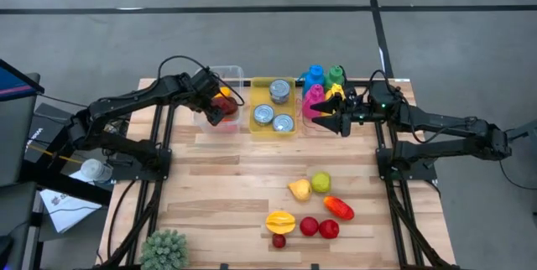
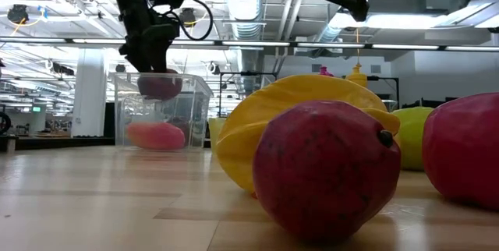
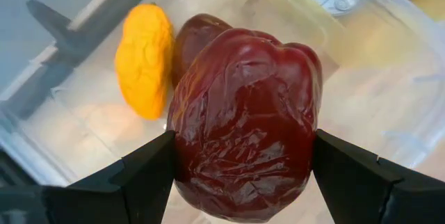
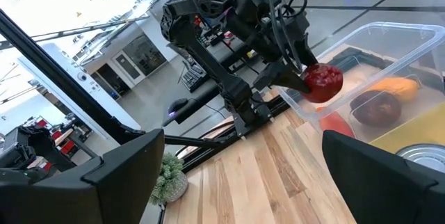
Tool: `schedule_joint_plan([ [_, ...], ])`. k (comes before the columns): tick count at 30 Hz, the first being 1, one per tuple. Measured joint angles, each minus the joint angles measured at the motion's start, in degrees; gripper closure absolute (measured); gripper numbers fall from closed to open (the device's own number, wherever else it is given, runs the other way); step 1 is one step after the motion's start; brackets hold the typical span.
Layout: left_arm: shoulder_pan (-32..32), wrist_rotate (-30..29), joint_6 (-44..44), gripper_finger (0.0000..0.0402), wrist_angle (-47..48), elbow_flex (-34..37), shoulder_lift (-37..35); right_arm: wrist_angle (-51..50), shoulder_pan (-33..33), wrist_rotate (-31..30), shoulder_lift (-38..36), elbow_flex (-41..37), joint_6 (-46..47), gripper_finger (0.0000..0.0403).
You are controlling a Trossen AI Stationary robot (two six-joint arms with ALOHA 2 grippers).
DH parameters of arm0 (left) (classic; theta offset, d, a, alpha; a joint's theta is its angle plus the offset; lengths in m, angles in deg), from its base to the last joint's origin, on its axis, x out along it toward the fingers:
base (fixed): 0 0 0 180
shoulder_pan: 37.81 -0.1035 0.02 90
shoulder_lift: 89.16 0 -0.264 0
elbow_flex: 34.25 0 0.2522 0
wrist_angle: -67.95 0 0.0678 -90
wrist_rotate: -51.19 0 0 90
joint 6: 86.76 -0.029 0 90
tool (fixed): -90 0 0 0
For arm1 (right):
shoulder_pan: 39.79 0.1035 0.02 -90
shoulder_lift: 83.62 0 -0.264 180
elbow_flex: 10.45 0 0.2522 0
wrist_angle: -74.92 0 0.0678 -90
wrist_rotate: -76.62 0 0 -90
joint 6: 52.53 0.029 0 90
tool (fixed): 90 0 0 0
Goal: Pick & Place Food Item
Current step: Put the red apple into the transparent container, then put the green apple into the transparent container
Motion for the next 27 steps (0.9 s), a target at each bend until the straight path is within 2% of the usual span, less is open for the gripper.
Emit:
schedule_joint_plan([
  [3, 0.0, -1.6, 0.0, 0.0110, -0.1, 0.0, 0.0, 0.0, 0.0, 0.0, 0.0, 0.0, 0.0, 0.0022],
  [13, 0.5, -1.9, -5.5, 0.0110, 0.3, 0.0, 0.5, 0.0, 0.0, 0.0, 0.0, 0.0, -0.9, 0.0022],
  [19, 0.5, -2.1, -5.8, 0.0109, 0.3, 0.0, 0.4, 0.0, 0.0, 0.0, 0.0, 0.0, -1.0, 0.0022],
  [22, 0.4, -2.4, -5.8, 0.0094, 0.3, 0.0, 0.4, 0.0, 0.0, 0.0, 0.0, 0.0, -1.0, 0.0022],
  [27, 0.4, -2.4, -5.8, 0.0045, 0.4, 0.0, 0.4, 0.0, 0.0, 0.0, 0.0, 0.0, -1.0, 0.0022],
])
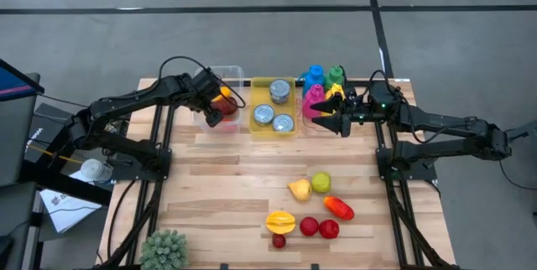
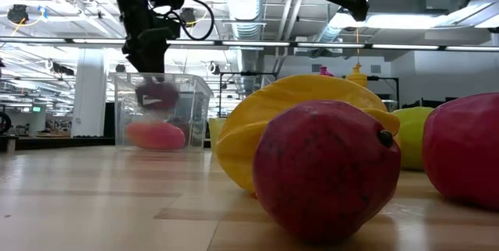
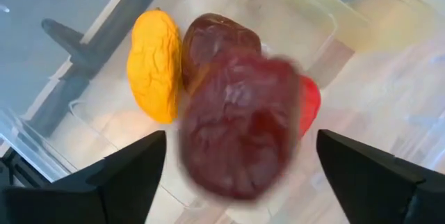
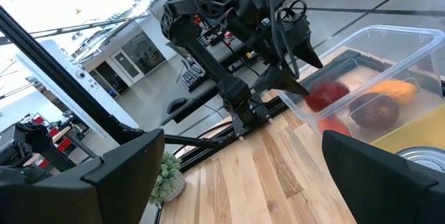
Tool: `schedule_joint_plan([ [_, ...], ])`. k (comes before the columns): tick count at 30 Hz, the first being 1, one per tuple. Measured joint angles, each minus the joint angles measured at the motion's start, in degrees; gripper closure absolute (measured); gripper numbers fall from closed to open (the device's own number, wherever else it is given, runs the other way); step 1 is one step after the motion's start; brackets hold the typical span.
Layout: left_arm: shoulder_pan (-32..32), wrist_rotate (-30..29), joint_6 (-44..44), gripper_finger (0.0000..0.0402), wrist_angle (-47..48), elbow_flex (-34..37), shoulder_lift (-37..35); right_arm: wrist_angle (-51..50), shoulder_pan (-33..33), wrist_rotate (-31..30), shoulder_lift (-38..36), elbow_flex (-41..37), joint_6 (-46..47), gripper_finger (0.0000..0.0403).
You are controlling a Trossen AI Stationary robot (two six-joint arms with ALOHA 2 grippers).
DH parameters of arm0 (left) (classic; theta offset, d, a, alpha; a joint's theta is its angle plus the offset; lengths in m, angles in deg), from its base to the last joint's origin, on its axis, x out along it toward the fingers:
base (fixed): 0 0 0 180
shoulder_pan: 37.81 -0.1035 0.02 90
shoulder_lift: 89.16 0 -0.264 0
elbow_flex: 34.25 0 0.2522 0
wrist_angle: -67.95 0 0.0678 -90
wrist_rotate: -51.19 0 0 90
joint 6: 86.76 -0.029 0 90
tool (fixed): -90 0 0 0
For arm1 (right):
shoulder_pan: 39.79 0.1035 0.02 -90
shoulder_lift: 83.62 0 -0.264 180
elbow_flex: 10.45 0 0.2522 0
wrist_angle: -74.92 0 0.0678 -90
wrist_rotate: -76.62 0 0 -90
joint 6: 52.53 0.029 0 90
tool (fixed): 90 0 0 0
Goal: Pick & Place Food Item
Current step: Put the green apple into the transparent container
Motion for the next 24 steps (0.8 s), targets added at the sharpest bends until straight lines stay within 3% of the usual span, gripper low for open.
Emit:
schedule_joint_plan([
  [4, 0.0, 0.0, 0.2, 0.0024, 1.1, 0.0, 0.0, 0.0, 0.0, 0.0, 0.0, 0.0, 0.0, 0.0022],
  [10, 0.3, 0.0, 0.1, 0.0028, 4.8, -3.2, 0.0, -1.2, 0.0, 0.0, 0.0, 0.0, 0.0, 0.0022],
  [17, 2.9, 3.4, 0.1, 0.0038, 2.4, -12.5, -0.1, -22.1, 1.1, 0.0, 0.7, 0.0, 3.0, 0.0022],
  [24, 4.6, 5.5, 0.0, 0.0037, -5.9, -16.5, -0.2, -38.7, 10.0, -2.6, 1.8, 0.0, 3.8, 0.0022],
])
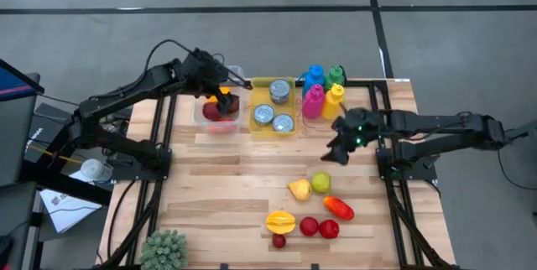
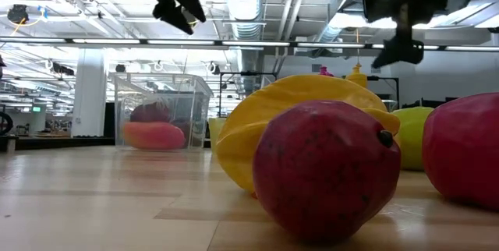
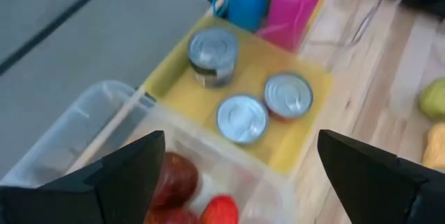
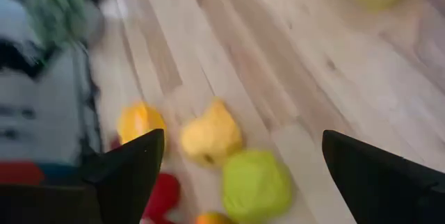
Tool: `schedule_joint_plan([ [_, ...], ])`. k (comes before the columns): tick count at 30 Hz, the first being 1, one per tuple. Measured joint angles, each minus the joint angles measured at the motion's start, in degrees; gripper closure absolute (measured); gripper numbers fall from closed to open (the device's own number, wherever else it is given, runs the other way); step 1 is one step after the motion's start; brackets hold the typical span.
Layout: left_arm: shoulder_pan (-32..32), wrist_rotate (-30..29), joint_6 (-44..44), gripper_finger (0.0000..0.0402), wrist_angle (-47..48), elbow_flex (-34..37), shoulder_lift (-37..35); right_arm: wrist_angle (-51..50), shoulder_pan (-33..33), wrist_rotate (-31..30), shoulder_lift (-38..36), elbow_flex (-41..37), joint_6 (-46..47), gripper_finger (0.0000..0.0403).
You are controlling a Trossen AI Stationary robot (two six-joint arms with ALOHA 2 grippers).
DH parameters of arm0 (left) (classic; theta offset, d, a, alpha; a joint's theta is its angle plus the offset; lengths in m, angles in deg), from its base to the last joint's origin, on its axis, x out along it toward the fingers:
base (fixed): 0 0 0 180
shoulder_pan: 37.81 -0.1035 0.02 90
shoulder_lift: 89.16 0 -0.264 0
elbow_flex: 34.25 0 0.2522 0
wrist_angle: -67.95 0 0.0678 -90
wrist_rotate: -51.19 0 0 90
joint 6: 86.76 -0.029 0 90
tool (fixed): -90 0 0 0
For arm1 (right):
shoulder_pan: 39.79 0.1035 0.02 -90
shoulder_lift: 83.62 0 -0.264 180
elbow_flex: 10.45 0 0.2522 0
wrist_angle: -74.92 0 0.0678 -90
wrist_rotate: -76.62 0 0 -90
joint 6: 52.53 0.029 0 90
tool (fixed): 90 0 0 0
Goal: Pick & Place Food Item
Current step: Put the green apple into the transparent container
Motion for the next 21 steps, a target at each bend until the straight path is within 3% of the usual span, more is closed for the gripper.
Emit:
schedule_joint_plan([
  [5, -0.2, 0.0, 0.0, 0.0038, -1.2, 0.0, 0.0, -2.5, 7.3, -3.6, 2.9, 0.0, -5.2, 0.0022],
  [11, -0.3, 0.0, 0.0, 0.0039, -1.2, 0.0, 0.0, -1.7, 15.0, -8.7, 11.0, 0.0, -18.2, 0.0022],
  [18, -0.3, -0.1, 0.0, 0.0042, -1.2, 0.0, 0.1, 1.5, 15.6, -9.5, 21.9, 0.0, -17.4, 0.0022],
  [21, -0.3, -0.1, 0.0, 0.0041, -1.2, 0.0, 0.1, 3.8, 15.6, -6.5, 26.3, 0.0, -17.3, 0.0022],
])
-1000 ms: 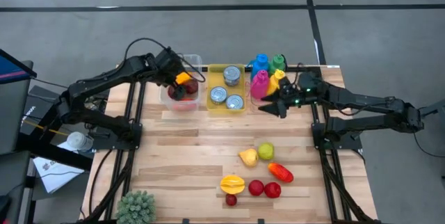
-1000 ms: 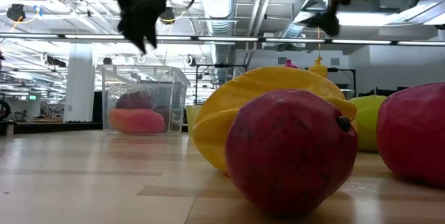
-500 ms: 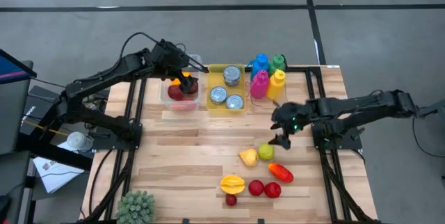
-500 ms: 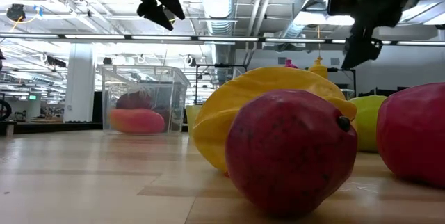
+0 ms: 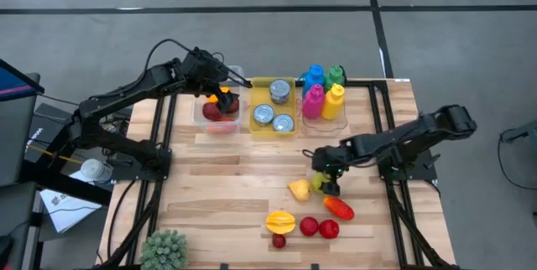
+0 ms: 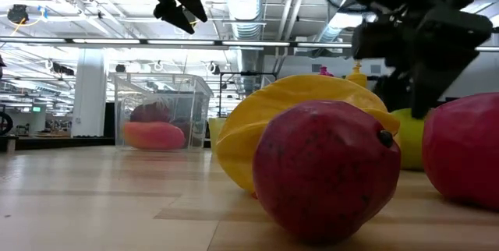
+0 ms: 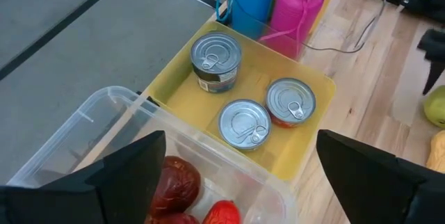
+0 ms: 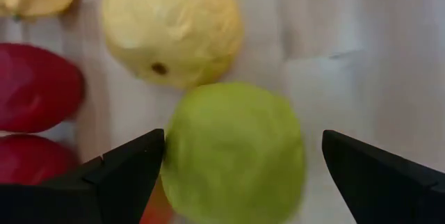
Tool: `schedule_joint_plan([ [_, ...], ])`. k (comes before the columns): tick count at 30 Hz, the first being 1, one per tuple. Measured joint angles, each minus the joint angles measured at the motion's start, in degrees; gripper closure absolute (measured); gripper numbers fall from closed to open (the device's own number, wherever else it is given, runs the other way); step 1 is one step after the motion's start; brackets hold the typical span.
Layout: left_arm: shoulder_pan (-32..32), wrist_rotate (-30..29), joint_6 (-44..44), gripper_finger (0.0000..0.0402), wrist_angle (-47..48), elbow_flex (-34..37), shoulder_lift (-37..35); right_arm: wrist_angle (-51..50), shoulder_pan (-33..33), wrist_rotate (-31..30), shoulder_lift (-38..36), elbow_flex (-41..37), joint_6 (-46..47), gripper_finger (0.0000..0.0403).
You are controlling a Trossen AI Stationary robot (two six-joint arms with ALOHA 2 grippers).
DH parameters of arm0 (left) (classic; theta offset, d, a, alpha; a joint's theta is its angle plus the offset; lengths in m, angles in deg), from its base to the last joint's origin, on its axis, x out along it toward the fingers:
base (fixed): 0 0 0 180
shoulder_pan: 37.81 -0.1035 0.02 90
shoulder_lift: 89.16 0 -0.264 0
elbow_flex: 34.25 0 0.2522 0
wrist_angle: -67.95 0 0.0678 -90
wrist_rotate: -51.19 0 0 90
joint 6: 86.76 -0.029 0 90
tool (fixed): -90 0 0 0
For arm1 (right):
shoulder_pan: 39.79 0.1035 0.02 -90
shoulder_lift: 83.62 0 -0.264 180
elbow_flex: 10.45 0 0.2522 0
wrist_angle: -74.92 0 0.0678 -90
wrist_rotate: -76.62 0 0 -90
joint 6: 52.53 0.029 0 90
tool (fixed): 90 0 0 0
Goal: Pick & Place Food Item
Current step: Put the green apple into the transparent container
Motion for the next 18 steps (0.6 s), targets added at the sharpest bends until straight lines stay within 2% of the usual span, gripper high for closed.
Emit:
schedule_joint_plan([
  [4, 0.0, 0.0, 0.0, 0.0044, 0.0, 0.0, 0.0, 0.1, -0.1, 4.7, 5.4, 0.0, 1.2, 0.0022],
  [8, 0.0, 0.0, 0.0, 0.0046, 0.0, 0.0, 0.0, 0.0, -0.1, 6.3, 7.8, 0.0, 3.5, 0.0031],
  [18, 0.0, 0.0, 0.0, 0.0046, 0.0, 0.0, 0.0, -0.2, -0.5, 2.8, 4.5, 0.1, 4.1, 0.0138],
])
